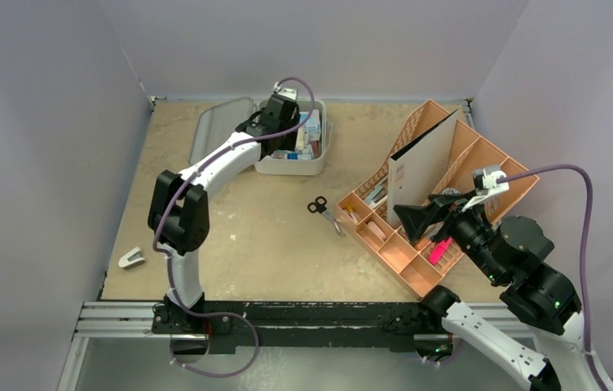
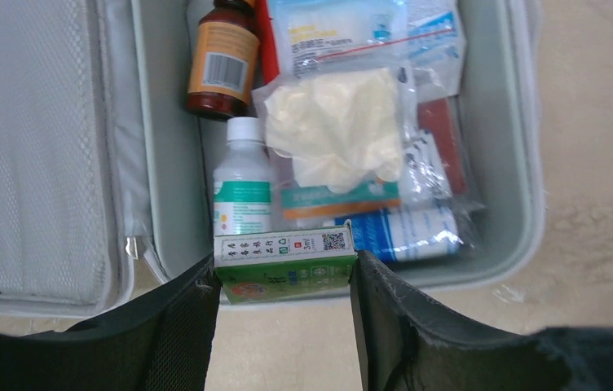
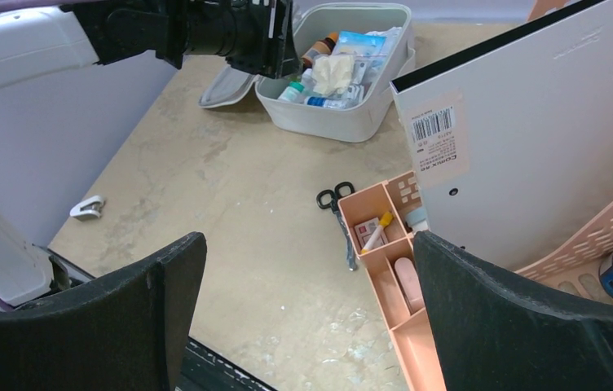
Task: Organize the medicine kit
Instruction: Place the medical item at the medicine box.
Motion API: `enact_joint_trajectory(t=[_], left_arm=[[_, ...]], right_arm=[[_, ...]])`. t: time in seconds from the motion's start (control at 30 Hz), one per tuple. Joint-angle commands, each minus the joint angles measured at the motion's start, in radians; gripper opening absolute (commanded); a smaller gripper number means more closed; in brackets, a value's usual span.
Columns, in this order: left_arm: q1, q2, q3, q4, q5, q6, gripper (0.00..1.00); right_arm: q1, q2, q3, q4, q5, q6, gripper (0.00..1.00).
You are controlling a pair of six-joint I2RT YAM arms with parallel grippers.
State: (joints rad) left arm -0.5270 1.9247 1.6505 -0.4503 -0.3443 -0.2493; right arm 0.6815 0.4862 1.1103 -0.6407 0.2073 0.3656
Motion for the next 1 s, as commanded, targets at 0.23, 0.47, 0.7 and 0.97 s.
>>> enact_joint_trajectory(t=[0.23,0.47,0.7,0.97], left_arm=[[0.079,0.102,0.104,-0.005,0.027,-0.062,0.49],[0.085,0.144,0.102,-0.013,0.043,-0.083,0.49],[0.093,0.175,0.103,-0.04,0.049,-0.113,0.51],[0.097,0.187,0.105,-0.054,0.044,-0.12,0.56]], right_arm=[[0.004,-0.017,0.037,0.001,0.01,-0.034,0.99],[0.004,-0.01,0.021,0.022,0.006,-0.034,0.99],[0.005,-0.002,0.019,0.023,0.004,-0.036,0.99],[0.004,0.001,0.011,0.036,0.003,-0.037,0.99]])
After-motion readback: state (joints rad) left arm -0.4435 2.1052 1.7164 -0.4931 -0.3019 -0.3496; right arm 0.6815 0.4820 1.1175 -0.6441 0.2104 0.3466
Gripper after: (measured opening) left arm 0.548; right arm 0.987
